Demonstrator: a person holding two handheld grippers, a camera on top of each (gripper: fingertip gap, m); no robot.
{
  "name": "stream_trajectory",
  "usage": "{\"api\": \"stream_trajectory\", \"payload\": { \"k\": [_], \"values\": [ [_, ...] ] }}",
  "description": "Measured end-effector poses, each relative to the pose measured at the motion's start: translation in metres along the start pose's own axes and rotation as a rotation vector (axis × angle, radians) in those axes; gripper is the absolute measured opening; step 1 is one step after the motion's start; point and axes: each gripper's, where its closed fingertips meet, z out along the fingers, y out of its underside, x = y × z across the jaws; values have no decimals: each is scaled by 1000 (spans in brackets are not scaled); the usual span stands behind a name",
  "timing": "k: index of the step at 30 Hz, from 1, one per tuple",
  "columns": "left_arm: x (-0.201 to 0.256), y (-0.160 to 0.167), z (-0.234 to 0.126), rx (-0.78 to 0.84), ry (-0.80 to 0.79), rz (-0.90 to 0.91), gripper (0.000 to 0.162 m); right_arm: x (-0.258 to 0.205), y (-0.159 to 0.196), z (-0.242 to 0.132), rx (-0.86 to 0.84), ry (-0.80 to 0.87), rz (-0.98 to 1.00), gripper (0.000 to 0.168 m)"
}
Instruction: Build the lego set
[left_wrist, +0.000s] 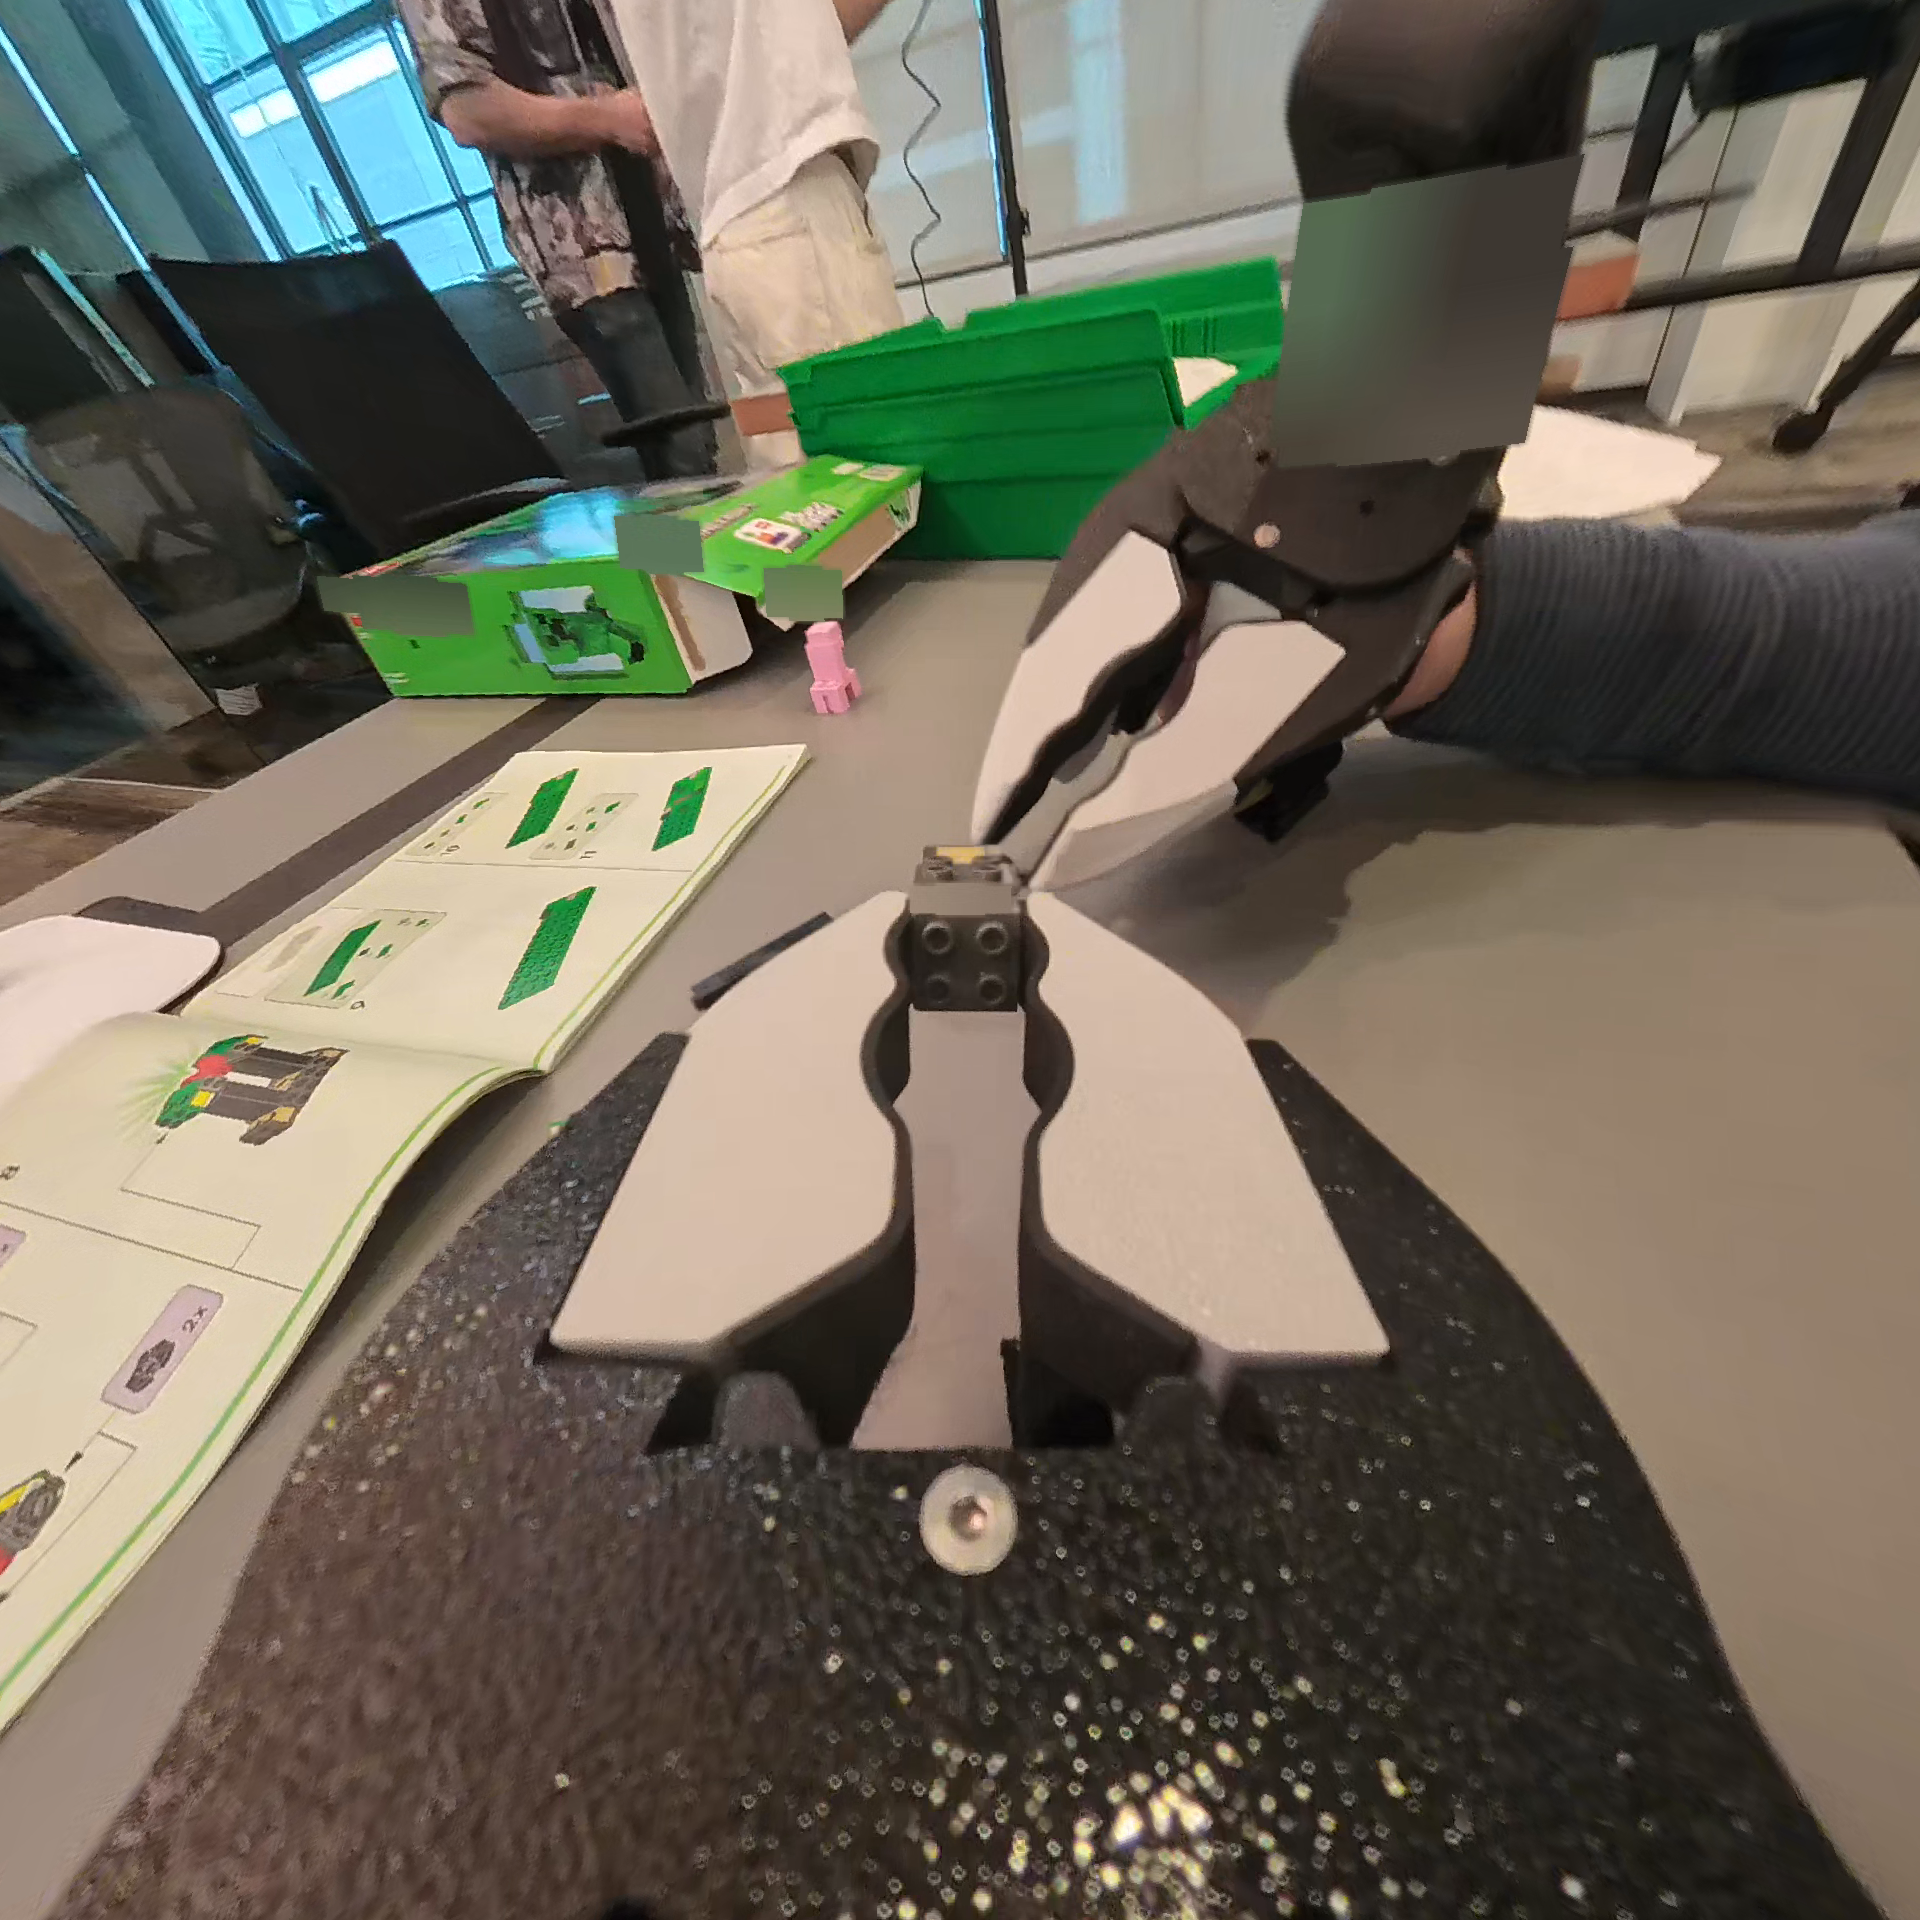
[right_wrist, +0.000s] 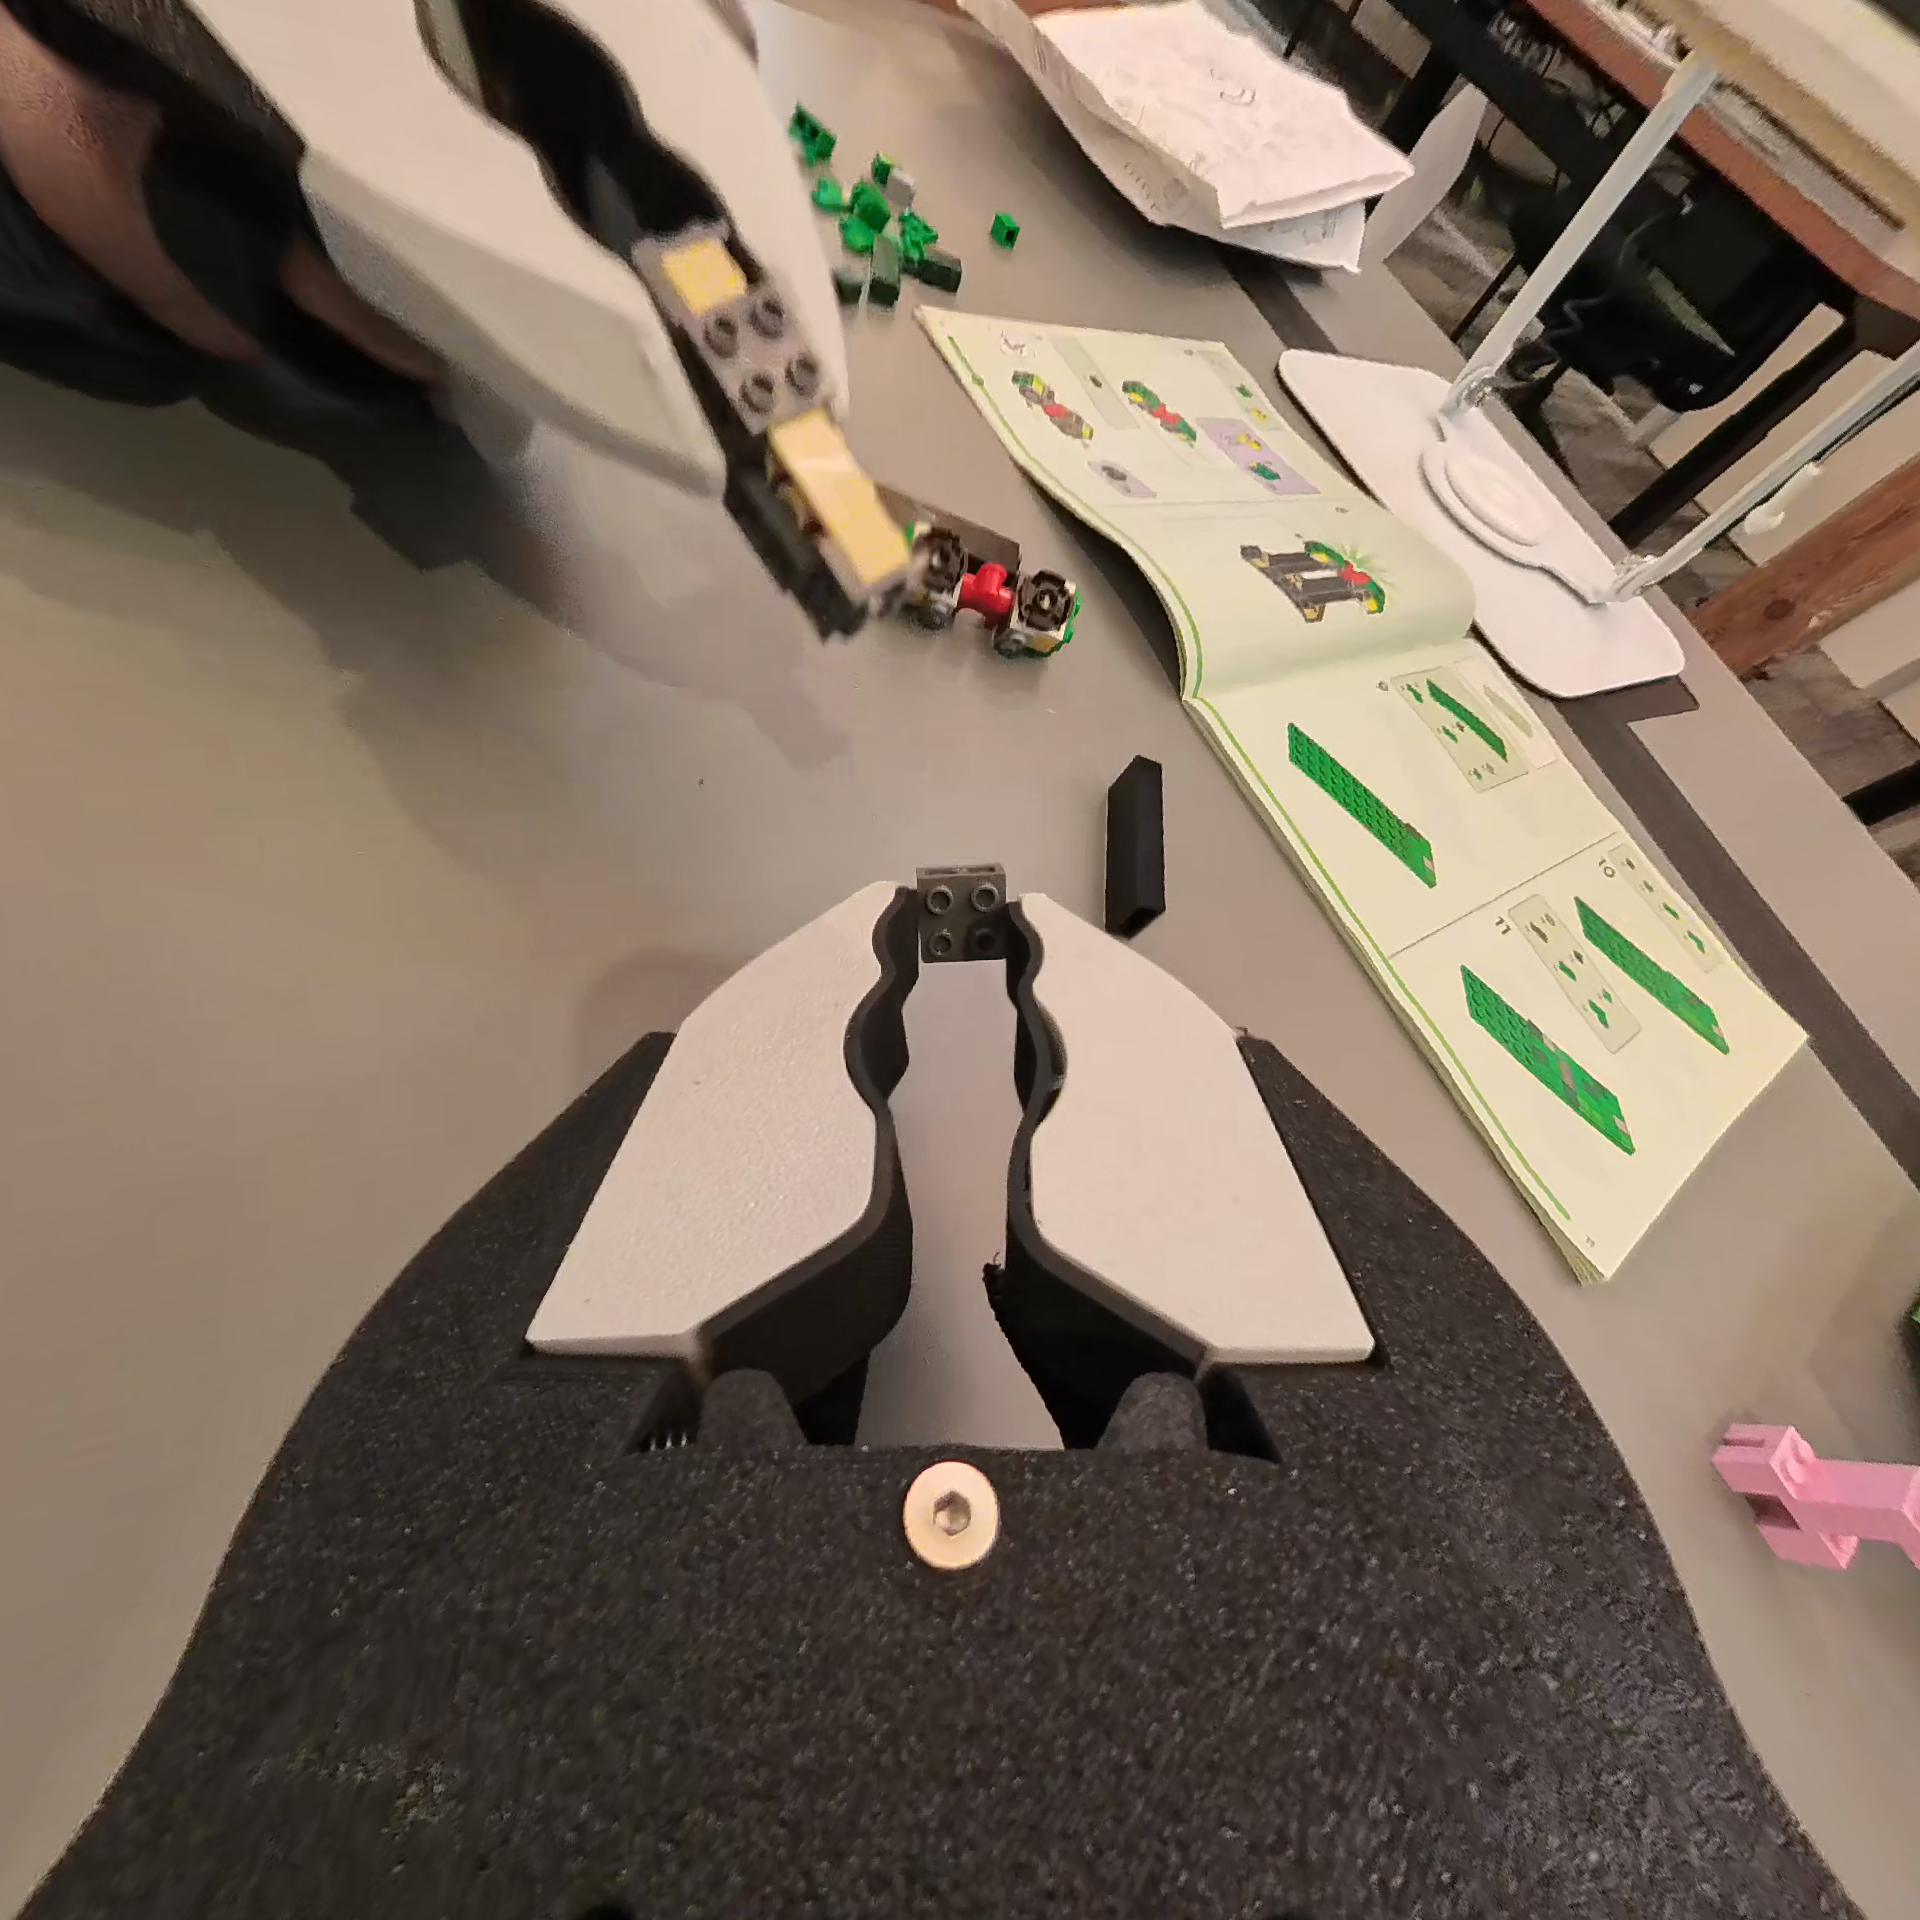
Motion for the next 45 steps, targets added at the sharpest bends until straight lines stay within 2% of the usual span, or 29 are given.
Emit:
{"api": "stream_trajectory", "payload": {
  "k": [7, 13, 17, 20, 22, 25, 29, 33, 37, 45],
  "values": [
    [-6, -7, -5, 63, 13, -97, 16, 2, 19, -5, -97, -25, -4, 16],
    [-20, -17, -12, 163, -18, -242, 16, 12, -9, -8, 35, 38, 98, 15],
    [-24, -30, -18, 268, 41, -439, 17, 9, -27, -8, 94, 79, 29, 16],
    [-24, -40, -23, 301, 178, -651, 16, 6, -34, -12, 117, 110, -81, 16],
    [-22, -41, -25, 254, 293, -798, 16, 4, -44, -17, 176, 106, -107, 16],
    [-6, -31, -23, 69, 487, -988, 16, -3, -61, -28, 278, 33, -138, 15],
    [19, -24, -26, -149, 737, -1074, 16, -29, -82, -43, 420, -188, -176, 15],
    [38, -21, -29, -298, 1011, -1165, 16, -46, -76, -39, 431, -358, -231, 15],
    [54, -6, -27, -441, 1137, -1192, 16, -57, -67, -33, 478, -459, -211, 15],
    [63, 5, -41, -621, 1308, -1126, 16, -69, -57, -31, 555, -504, -197, 15]
  ]
}}
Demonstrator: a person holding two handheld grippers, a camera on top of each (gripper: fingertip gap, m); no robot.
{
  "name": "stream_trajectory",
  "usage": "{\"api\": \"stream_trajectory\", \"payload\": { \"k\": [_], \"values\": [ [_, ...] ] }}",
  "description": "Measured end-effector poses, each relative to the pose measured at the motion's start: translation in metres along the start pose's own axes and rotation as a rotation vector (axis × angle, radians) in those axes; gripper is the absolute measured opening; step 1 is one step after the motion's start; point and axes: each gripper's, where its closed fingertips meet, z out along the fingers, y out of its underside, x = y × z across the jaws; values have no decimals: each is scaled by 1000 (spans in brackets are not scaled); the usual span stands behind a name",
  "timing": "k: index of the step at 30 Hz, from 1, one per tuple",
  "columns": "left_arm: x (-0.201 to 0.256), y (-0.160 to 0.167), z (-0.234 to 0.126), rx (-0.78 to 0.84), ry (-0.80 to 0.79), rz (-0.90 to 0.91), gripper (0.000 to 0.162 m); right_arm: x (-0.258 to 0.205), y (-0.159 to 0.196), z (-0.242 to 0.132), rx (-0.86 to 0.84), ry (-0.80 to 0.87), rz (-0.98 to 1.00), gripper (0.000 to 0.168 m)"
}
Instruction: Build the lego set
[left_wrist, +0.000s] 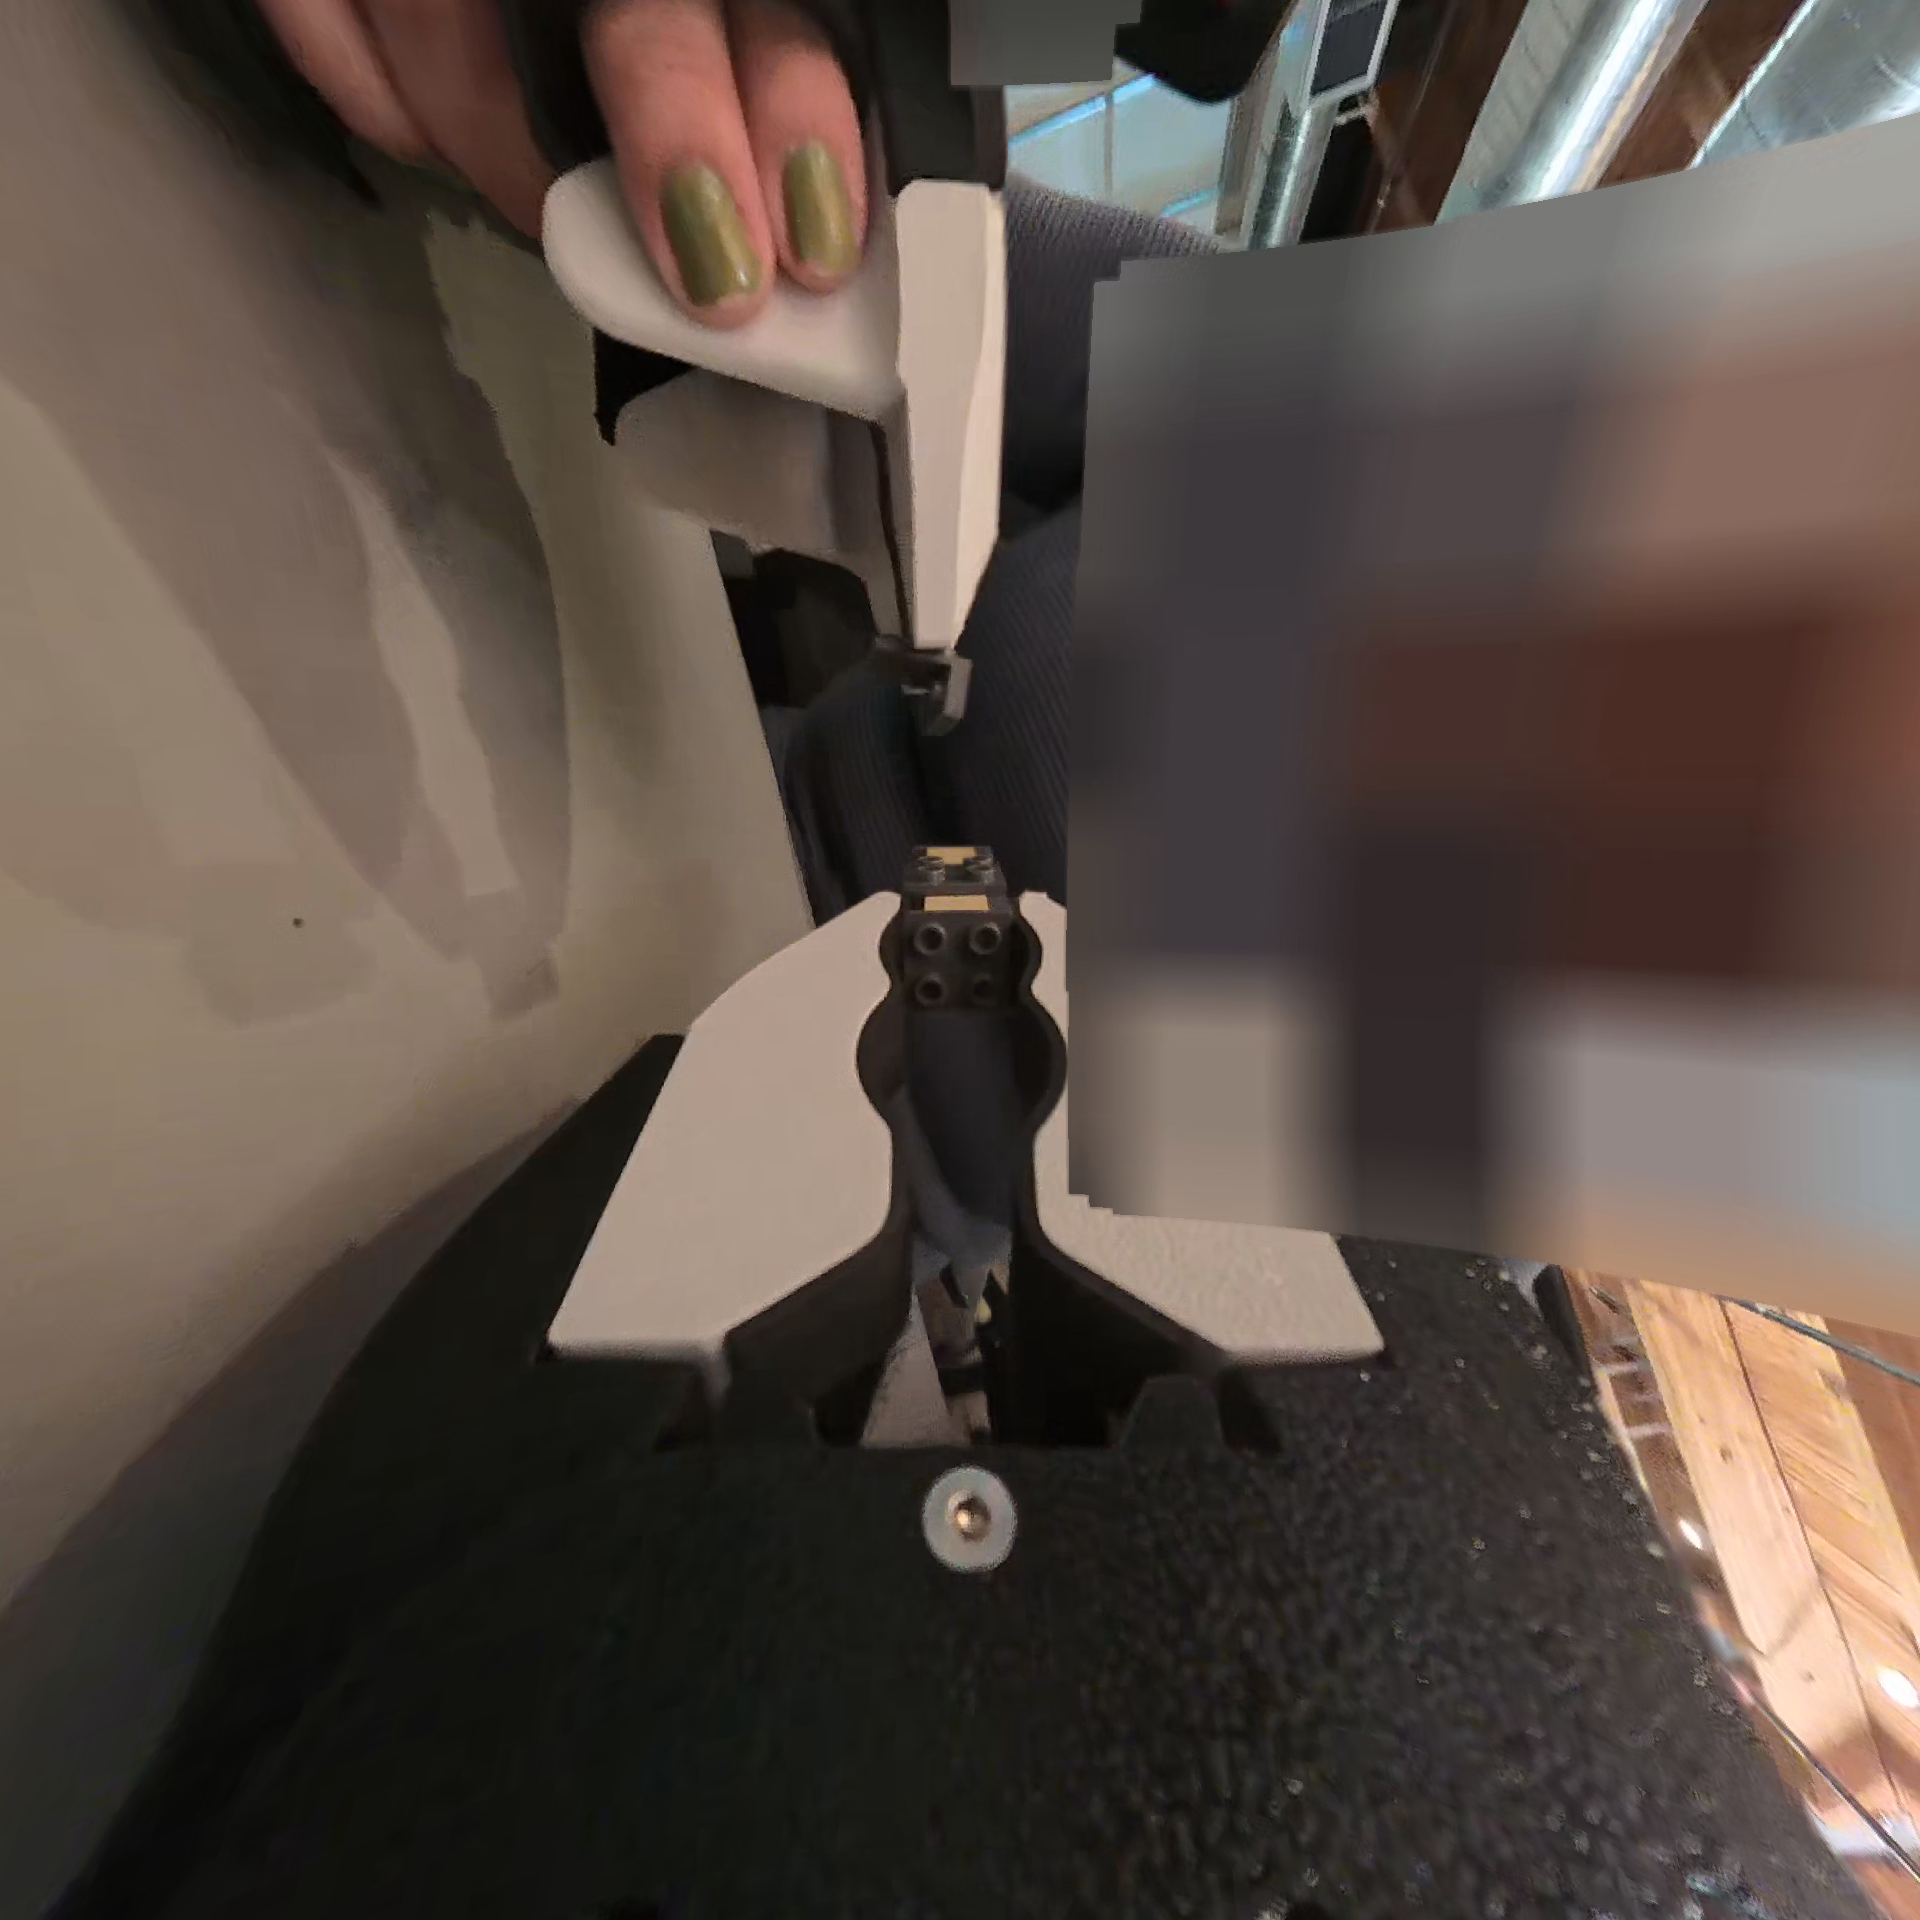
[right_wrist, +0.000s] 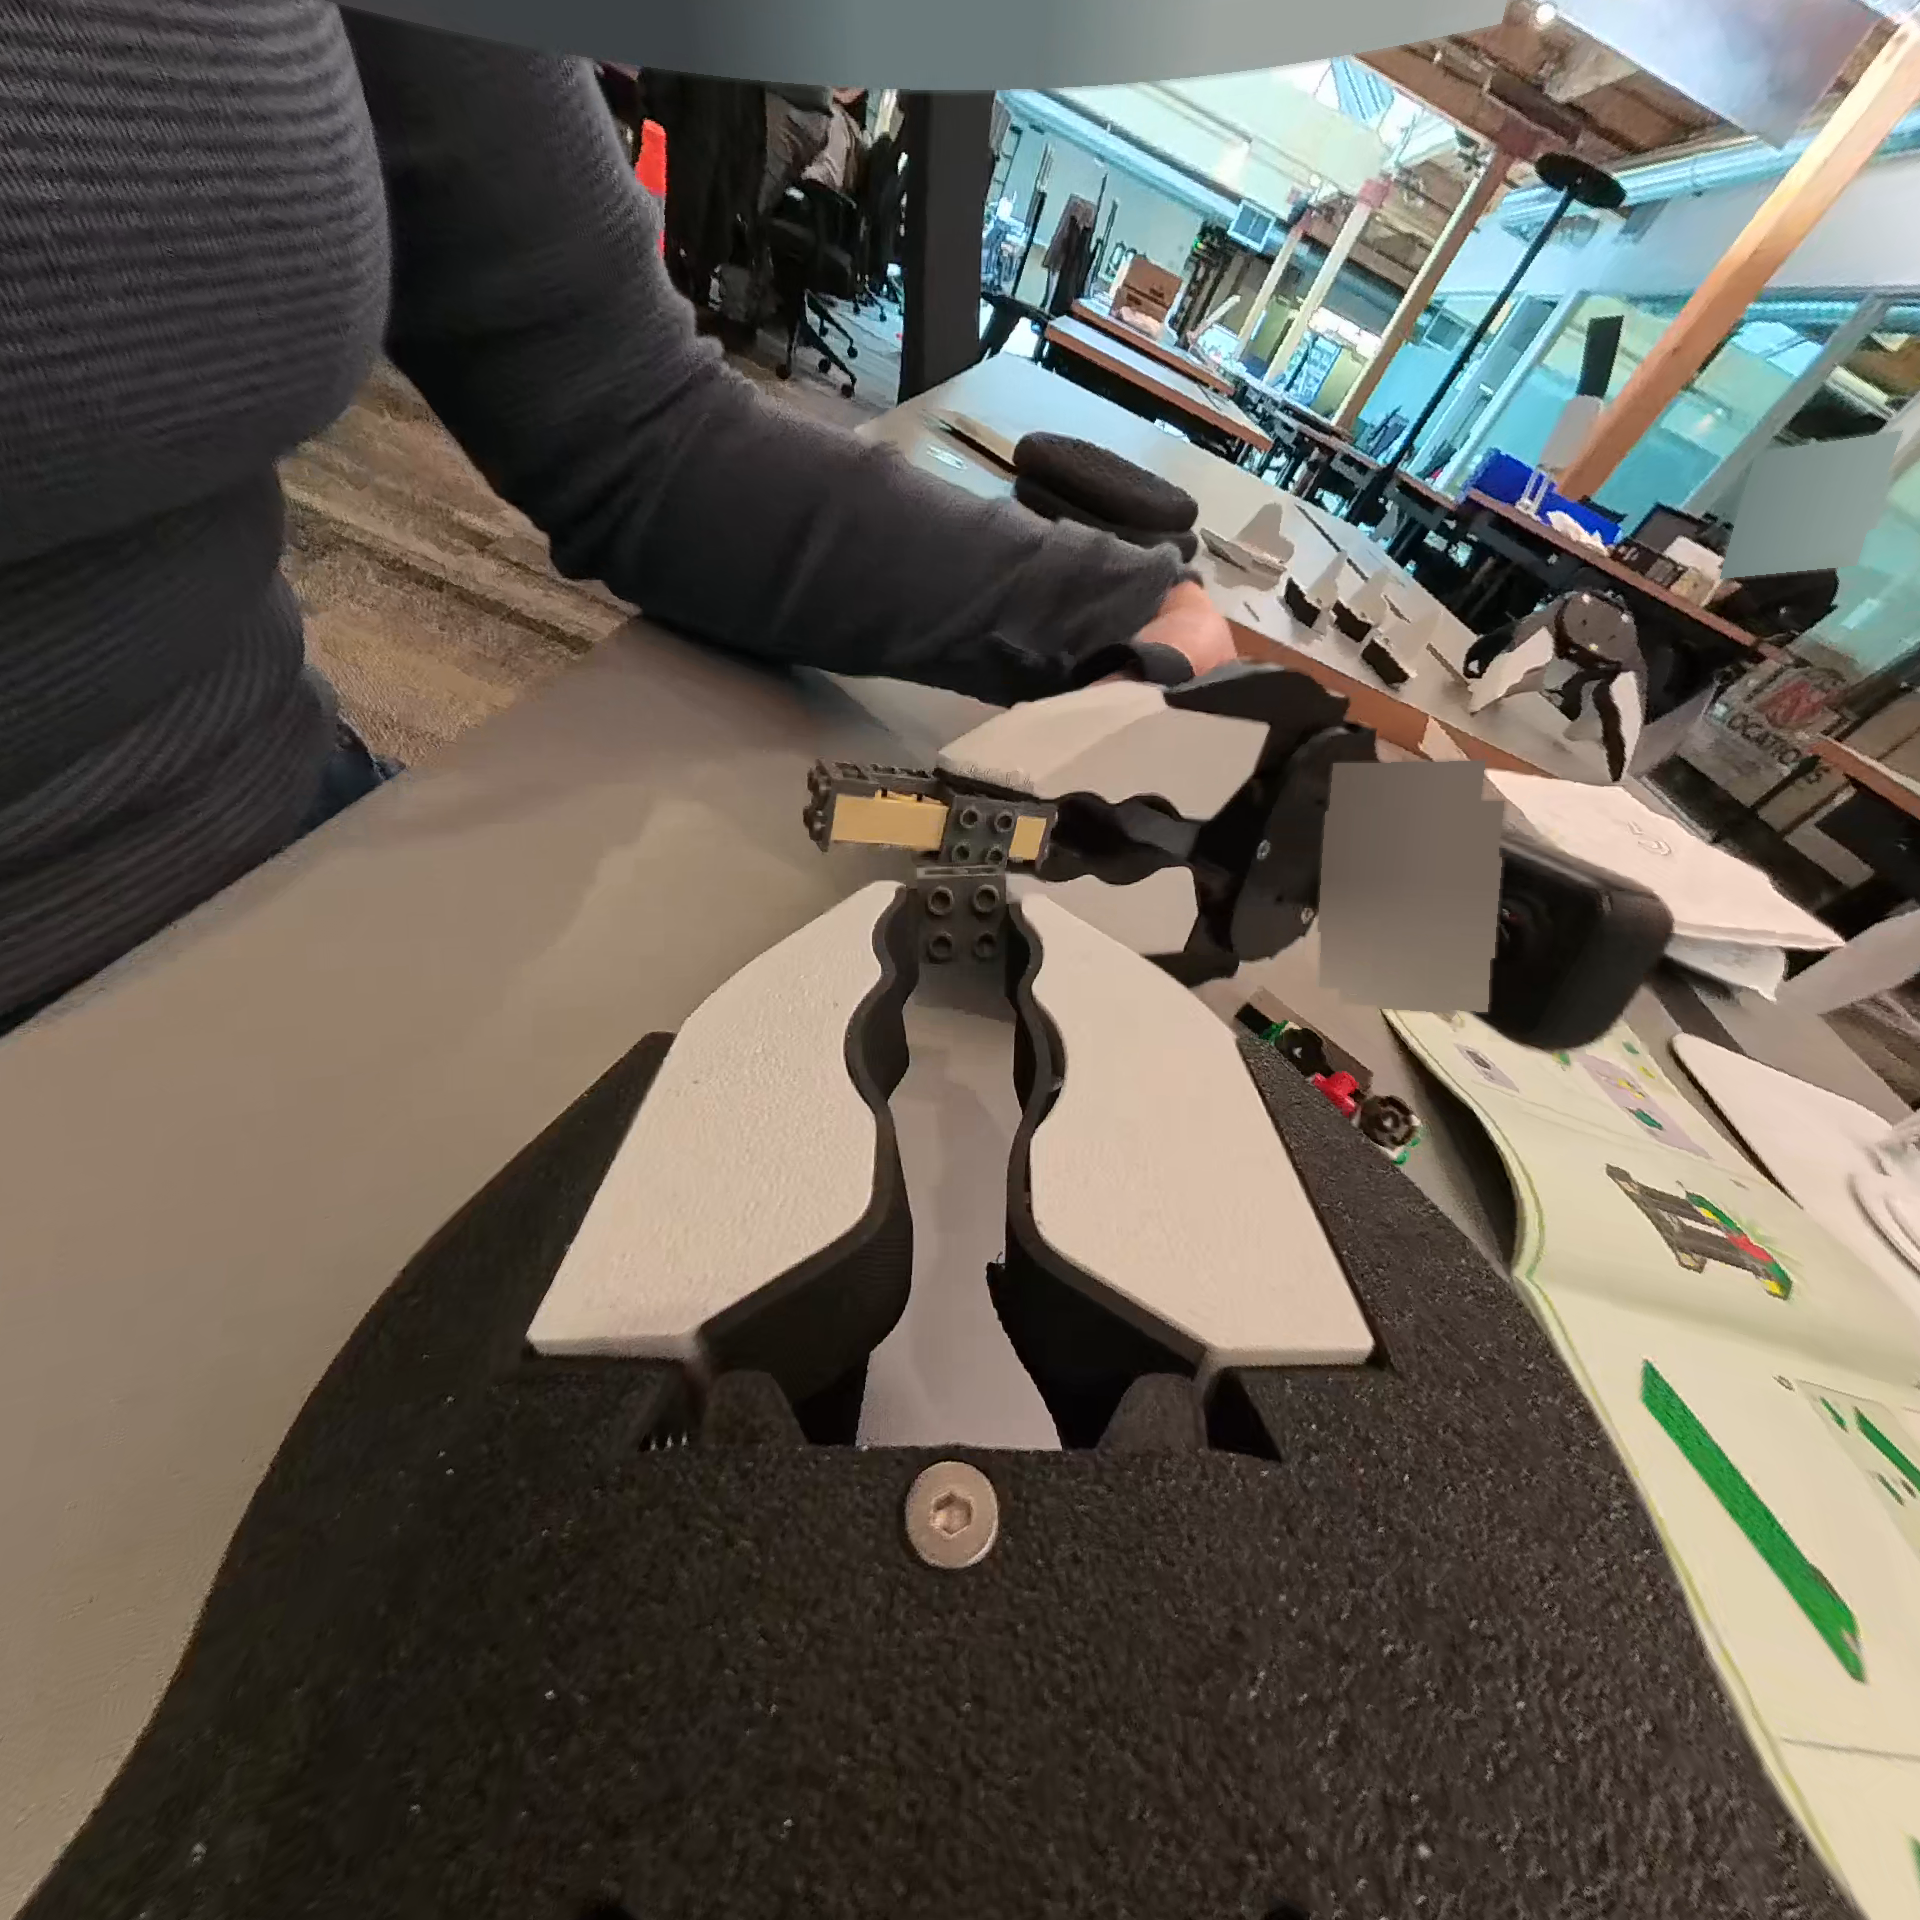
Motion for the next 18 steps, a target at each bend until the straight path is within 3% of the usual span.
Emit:
{"api": "stream_trajectory", "payload": {
  "k": [10, 18],
  "values": [
    [-19, -3, 9, -90, 36, -94, 16, -7, -9, 2, 55, -57, 116, 15],
    [-18, -4, 8, -78, 55, -88, 16, -20, 5, 15, -84, -118, 104, 16]
  ]
}}
